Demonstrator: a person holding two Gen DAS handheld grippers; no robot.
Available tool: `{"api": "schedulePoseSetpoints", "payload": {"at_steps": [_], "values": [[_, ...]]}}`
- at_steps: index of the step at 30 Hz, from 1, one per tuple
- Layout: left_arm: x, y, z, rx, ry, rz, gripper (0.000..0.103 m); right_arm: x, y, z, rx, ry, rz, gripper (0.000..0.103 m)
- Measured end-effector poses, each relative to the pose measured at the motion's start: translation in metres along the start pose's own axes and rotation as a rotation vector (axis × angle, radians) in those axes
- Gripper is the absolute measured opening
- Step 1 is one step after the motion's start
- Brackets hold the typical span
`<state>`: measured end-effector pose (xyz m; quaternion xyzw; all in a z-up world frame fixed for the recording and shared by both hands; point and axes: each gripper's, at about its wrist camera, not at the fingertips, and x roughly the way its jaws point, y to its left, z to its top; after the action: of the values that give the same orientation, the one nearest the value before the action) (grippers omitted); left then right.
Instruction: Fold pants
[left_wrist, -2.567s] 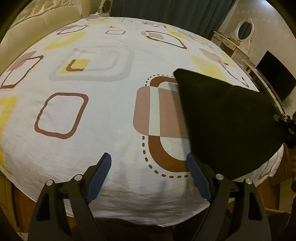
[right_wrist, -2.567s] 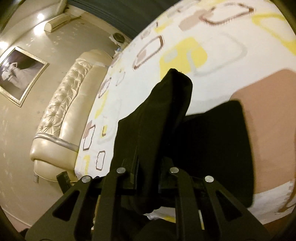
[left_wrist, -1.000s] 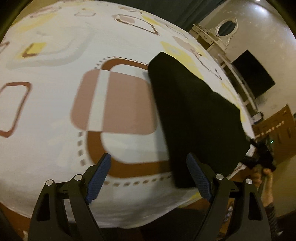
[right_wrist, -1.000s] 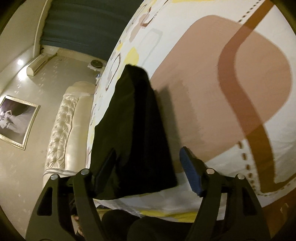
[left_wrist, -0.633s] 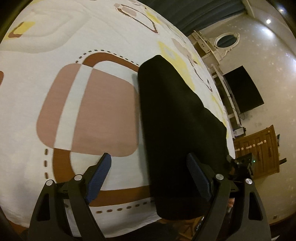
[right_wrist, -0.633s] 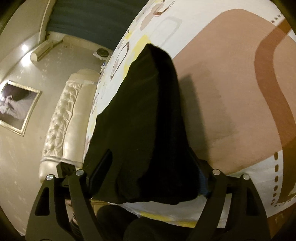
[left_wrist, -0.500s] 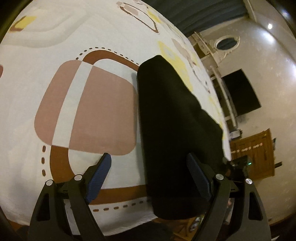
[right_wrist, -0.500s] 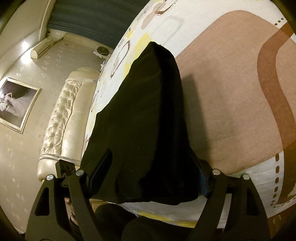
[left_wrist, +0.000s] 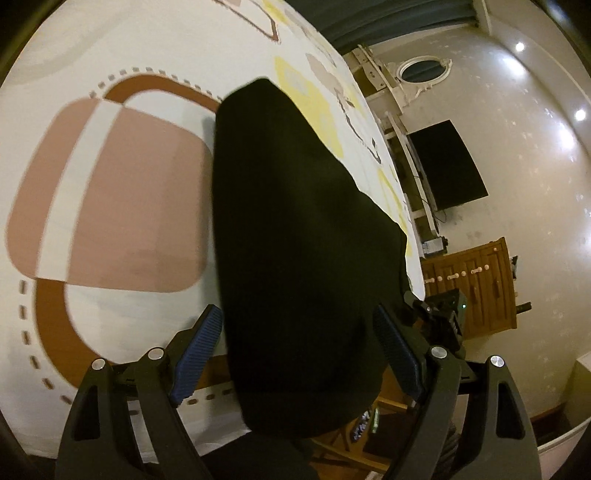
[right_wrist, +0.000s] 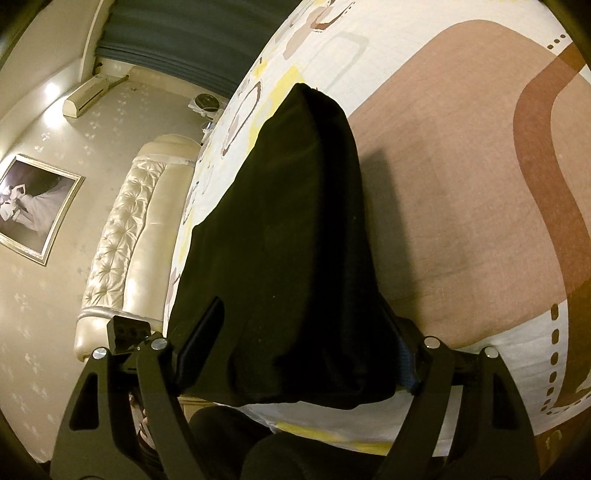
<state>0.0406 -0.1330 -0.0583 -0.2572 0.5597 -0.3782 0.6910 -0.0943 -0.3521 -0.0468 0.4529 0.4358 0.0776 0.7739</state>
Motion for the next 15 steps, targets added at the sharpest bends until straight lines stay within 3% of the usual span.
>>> {"api": "schedulePoseSetpoints", "payload": {"at_steps": [7, 8, 9, 11, 13, 15], "values": [[0.013, 0.011, 0.001, -0.044, 0.031, -0.021, 0.082, -0.003, -0.004, 0.002, 0.002, 0.003, 0.012, 0.080], [0.013, 0.011, 0.000, -0.042, 0.026, -0.017, 0.075, -0.003, -0.004, 0.002, 0.004, 0.002, 0.014, 0.080], [0.015, 0.010, 0.001, -0.034, 0.029, -0.001, 0.061, -0.003, -0.004, 0.002, 0.002, 0.001, 0.013, 0.078], [0.019, 0.010, 0.000, -0.010, 0.040, 0.056, 0.049, -0.002, -0.004, 0.002, -0.011, 0.003, -0.019, 0.060], [0.019, 0.005, -0.002, 0.020, 0.032, 0.080, 0.045, -0.002, -0.007, 0.002, -0.013, 0.013, -0.034, 0.047], [0.018, -0.001, -0.002, 0.049, 0.029, 0.108, 0.041, -0.005, -0.012, 0.002, -0.003, 0.012, -0.012, 0.045]]}}
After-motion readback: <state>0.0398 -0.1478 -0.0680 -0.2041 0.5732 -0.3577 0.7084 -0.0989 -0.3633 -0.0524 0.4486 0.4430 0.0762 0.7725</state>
